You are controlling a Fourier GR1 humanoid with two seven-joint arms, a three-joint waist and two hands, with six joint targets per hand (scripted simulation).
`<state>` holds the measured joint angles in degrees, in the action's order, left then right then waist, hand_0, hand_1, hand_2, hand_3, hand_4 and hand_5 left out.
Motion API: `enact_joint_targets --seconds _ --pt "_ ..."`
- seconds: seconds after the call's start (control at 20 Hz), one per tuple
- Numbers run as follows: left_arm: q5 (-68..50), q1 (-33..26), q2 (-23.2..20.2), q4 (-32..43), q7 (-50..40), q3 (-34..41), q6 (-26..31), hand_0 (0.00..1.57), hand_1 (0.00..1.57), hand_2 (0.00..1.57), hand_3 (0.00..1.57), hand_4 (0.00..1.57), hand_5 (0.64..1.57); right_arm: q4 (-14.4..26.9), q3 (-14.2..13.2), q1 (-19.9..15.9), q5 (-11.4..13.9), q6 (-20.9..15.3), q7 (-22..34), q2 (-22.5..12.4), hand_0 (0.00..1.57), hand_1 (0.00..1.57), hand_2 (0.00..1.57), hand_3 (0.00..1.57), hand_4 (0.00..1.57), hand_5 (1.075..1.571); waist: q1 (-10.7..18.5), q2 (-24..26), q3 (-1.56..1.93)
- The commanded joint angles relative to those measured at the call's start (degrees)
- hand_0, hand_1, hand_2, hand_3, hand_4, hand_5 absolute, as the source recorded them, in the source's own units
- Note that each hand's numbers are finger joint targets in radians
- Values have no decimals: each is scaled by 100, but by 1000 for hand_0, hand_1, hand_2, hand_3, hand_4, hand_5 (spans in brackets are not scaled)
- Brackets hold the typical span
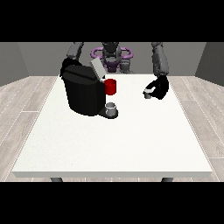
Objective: Insert the coffee pod into the coffee machine and close the lid
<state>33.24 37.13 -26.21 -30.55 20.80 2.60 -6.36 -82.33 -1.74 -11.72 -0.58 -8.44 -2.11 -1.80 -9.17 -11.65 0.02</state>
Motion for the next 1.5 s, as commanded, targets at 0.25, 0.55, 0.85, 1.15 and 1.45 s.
enact_joint_targets --seconds 0.25,0.55,0.85,1.15,1.45 --pt "14 640 -118 -371 -16 -82 850 1323 1323 1383 1352 581 1571 494 -166 -207 -129 -90 218 26 0 0 0 0 429 1571 121 459 -3" --pt "21 1483 64 -816 -555 -201 1471 1252 1252 1329 1292 573 1571 1229 -209 -409 -33 -164 -391 92 0 0 0 0 490 1571 240 450 3" --pt "147 1394 258 -788 -751 -63 1132 1255 1255 1332 1288 556 1571 1065 0 -272 27 -55 -422 133 0 0 0 0 456 1571 -33 421 -2" --pt "83 2265 -6 -766 -1111 205 1275 1072 1072 1218 1232 520 1571 865 109 -559 -71 115 -311 174 0 0 0 0 476 1571 -463 149 -1" --pt "29 2496 -83 -745 -1215 367 1349 1239 1239 1262 1198 476 1571 687 50 -564 -230 261 -416 -2 0 0 0 0 521 1571 -566 40 0"
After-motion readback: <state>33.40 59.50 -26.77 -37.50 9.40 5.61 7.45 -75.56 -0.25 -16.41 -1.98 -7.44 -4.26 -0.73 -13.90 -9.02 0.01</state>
